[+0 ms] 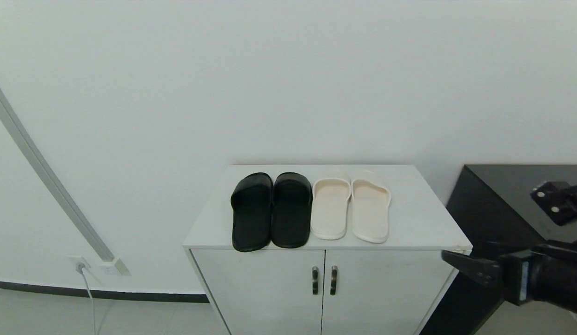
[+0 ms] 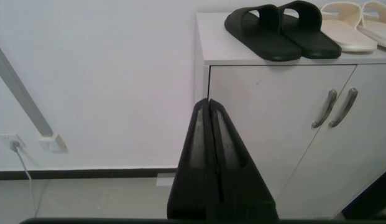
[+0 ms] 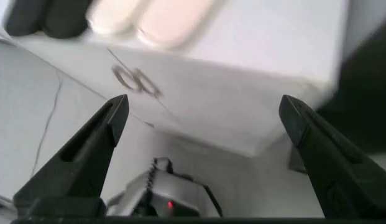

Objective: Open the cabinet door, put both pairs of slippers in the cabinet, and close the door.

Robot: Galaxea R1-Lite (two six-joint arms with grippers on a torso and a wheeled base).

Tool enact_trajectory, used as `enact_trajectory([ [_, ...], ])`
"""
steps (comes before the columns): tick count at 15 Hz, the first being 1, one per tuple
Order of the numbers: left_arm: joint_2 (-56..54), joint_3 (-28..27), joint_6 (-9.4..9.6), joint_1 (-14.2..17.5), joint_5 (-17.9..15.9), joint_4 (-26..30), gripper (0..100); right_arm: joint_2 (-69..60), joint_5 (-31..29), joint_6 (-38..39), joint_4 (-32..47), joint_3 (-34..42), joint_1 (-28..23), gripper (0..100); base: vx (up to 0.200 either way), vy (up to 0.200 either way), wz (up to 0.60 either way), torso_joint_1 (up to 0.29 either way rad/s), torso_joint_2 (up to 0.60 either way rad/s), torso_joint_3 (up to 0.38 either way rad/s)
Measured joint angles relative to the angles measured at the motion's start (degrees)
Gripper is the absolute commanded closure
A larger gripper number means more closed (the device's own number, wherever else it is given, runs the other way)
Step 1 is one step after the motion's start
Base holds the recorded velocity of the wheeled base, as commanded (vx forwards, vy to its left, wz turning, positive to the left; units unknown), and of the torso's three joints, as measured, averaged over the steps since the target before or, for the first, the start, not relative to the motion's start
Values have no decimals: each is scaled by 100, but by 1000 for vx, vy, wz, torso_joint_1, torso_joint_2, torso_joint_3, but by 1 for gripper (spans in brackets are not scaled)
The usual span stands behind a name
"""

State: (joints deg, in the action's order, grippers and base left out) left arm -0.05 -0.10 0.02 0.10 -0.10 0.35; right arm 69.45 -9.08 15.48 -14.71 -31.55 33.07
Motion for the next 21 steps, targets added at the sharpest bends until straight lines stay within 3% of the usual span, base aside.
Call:
enact_trajectory([
  [5,0,0,-2,-2,2,-2,100,2015,-1692,694,-168,-1883,1158,0,0,0,0,0,0,0],
  [8,0,0,0,-7,-4,-2,100,2992,-2639,912,-182,-2734,1495,0,0,0,0,0,0,0],
  [14,0,0,5,-2,-6,-2,100,4450,-3295,901,-617,-3835,1273,0,0,0,0,0,0,0],
  [21,0,-1,-2,-2,-4,0,100,5803,-3499,312,-742,-5315,722,0,0,0,0,0,0,0],
])
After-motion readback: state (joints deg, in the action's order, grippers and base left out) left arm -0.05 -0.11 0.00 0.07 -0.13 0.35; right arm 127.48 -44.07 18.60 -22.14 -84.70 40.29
